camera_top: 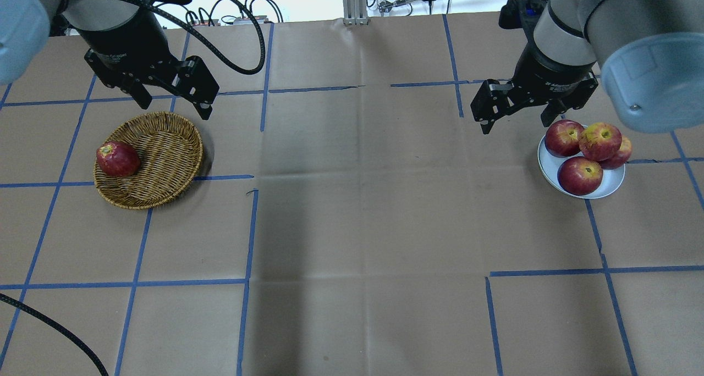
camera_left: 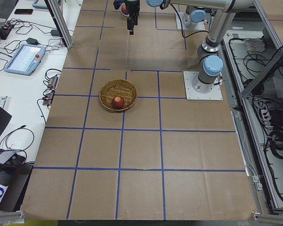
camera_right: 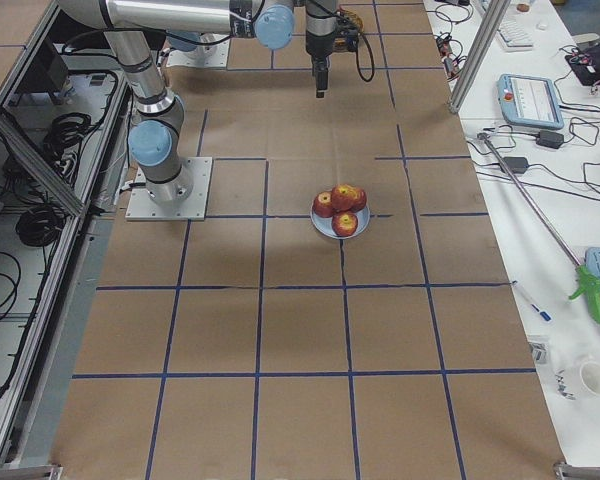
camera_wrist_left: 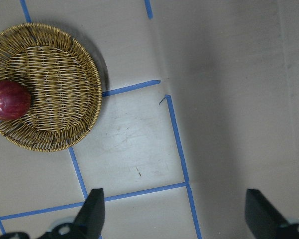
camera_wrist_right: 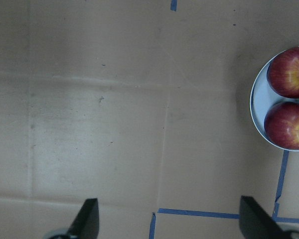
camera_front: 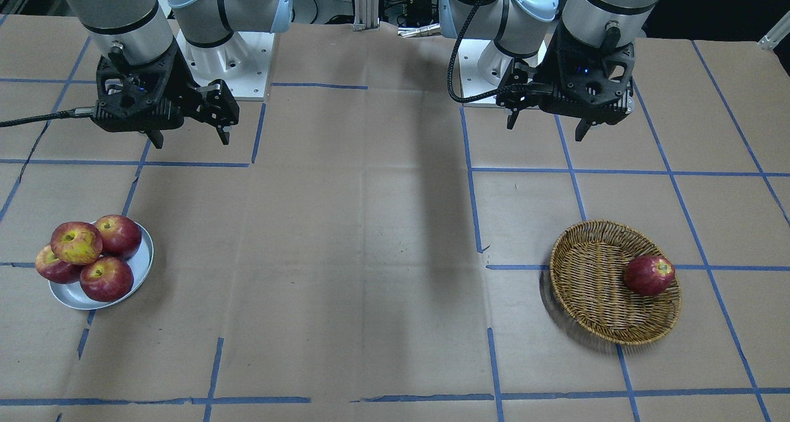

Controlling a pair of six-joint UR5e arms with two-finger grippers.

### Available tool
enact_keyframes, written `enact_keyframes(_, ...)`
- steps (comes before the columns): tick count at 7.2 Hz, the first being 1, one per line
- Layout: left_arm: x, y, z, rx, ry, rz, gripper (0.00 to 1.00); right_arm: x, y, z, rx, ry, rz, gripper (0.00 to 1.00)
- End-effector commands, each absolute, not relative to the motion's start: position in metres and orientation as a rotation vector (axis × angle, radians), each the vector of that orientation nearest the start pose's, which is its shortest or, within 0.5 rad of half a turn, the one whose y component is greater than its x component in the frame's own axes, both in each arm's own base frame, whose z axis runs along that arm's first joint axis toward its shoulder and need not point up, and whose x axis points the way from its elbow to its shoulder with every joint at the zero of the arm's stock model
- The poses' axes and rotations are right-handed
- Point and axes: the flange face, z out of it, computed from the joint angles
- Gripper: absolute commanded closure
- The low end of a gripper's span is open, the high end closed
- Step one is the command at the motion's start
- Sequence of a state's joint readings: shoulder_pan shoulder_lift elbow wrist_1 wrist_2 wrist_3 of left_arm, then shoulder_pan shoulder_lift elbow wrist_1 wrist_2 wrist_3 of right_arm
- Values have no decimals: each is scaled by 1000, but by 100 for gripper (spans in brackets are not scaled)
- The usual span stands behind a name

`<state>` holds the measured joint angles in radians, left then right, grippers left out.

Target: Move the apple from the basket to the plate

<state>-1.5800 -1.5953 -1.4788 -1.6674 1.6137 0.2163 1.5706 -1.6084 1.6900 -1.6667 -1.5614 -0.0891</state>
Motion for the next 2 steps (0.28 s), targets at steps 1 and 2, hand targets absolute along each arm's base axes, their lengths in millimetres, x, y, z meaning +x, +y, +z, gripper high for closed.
enact_keyframes(1,-134,-498,511,350,3082,54,1,134,-476,457,-139,3130,-13,0)
enact_keyframes(2,-134,-498,511,350,3082,54,1,134,-475,458,-139,3130,-15,0)
